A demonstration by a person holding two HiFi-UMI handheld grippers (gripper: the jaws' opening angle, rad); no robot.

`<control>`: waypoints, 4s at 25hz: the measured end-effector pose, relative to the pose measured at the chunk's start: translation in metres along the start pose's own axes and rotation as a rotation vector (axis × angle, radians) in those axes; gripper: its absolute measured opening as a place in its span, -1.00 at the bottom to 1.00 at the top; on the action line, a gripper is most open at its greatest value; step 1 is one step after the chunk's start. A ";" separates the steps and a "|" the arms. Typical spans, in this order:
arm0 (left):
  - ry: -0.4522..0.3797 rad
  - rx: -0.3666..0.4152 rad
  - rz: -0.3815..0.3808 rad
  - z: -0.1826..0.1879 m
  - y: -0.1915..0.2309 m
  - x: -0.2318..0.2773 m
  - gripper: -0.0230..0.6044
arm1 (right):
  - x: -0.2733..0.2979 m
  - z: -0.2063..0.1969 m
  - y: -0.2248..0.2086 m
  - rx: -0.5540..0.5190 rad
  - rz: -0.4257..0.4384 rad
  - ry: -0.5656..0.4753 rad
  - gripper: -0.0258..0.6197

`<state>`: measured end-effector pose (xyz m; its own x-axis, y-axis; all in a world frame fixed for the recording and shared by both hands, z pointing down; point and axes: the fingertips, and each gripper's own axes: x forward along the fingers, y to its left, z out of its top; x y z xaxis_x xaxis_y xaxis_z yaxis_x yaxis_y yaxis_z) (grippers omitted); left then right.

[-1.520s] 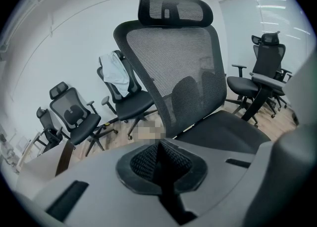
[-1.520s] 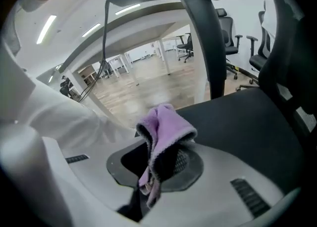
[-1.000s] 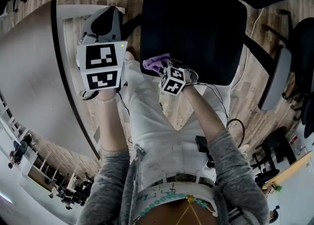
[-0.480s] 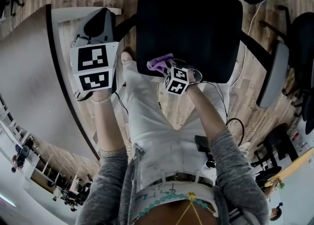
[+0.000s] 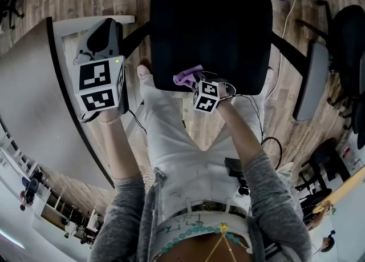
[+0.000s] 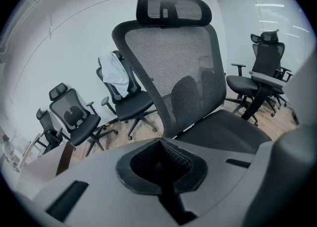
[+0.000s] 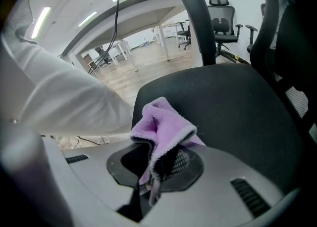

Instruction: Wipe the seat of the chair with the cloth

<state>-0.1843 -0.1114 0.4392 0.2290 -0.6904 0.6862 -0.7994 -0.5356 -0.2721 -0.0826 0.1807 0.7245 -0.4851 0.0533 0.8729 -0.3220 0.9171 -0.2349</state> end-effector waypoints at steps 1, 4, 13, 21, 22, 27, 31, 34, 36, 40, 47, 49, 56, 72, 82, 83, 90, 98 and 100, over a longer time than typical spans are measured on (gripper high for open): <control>0.000 -0.008 -0.004 0.000 -0.001 0.000 -0.92 | -0.001 -0.002 0.000 0.005 0.001 -0.001 -0.77; 0.000 -0.012 -0.007 0.001 -0.002 0.000 -0.92 | -0.003 -0.007 -0.001 0.011 0.000 -0.004 -0.77; -0.001 -0.009 -0.007 0.000 -0.001 0.000 -0.92 | -0.010 -0.028 0.000 0.037 -0.004 0.013 -0.77; 0.002 -0.005 -0.005 0.001 -0.001 0.002 -0.92 | -0.016 -0.046 -0.002 0.058 -0.011 0.032 -0.77; 0.003 -0.005 -0.004 0.000 -0.001 0.001 -0.92 | -0.017 -0.048 -0.001 0.062 -0.013 0.033 -0.77; 0.001 -0.004 -0.005 0.000 -0.001 0.001 -0.92 | -0.022 -0.060 -0.001 0.068 -0.020 0.044 -0.77; 0.000 -0.004 -0.004 0.001 0.000 0.000 -0.92 | -0.027 -0.067 -0.003 0.077 -0.031 0.049 -0.77; 0.002 -0.002 -0.003 0.001 0.000 0.000 -0.92 | -0.030 -0.074 -0.003 0.092 -0.036 0.055 -0.77; 0.003 -0.002 -0.004 0.001 -0.001 0.000 -0.92 | -0.032 -0.079 -0.003 0.098 -0.038 0.061 -0.77; 0.000 -0.001 -0.003 0.002 -0.001 0.001 -0.92 | -0.039 -0.091 -0.007 0.123 -0.049 0.068 -0.77; 0.003 0.002 -0.003 0.002 -0.002 0.001 -0.92 | -0.053 -0.113 -0.010 0.160 -0.064 0.083 -0.77; 0.004 0.004 0.001 0.003 -0.002 0.001 -0.92 | -0.056 -0.119 -0.011 0.159 -0.065 0.087 -0.77; 0.005 0.005 -0.002 0.003 -0.002 0.001 -0.92 | -0.071 -0.141 -0.011 0.158 -0.070 0.115 -0.77; 0.012 0.023 -0.009 0.003 -0.004 0.004 -0.92 | -0.104 -0.188 -0.019 0.248 -0.131 0.156 -0.77; 0.051 0.154 -0.010 0.002 -0.015 0.010 -0.92 | -0.114 -0.204 -0.021 0.303 -0.159 0.166 -0.77; 0.053 0.158 -0.009 0.002 -0.016 0.010 -0.92 | -0.114 -0.204 -0.021 0.303 -0.155 0.173 -0.77; 0.042 0.119 -0.040 0.004 -0.015 0.010 -0.92 | -0.118 -0.200 -0.021 0.345 -0.123 0.175 -0.77; 0.045 0.116 -0.044 0.004 -0.015 0.010 -0.92 | -0.136 -0.164 -0.036 0.353 -0.136 0.116 -0.77; 0.046 0.114 -0.050 0.003 -0.015 0.009 -0.92 | -0.141 -0.150 -0.041 0.354 -0.148 0.094 -0.77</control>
<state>-0.1681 -0.1110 0.4476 0.2390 -0.6395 0.7307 -0.7185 -0.6227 -0.3100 0.1214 0.1947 0.6755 -0.3413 -0.0187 0.9398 -0.6511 0.7258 -0.2220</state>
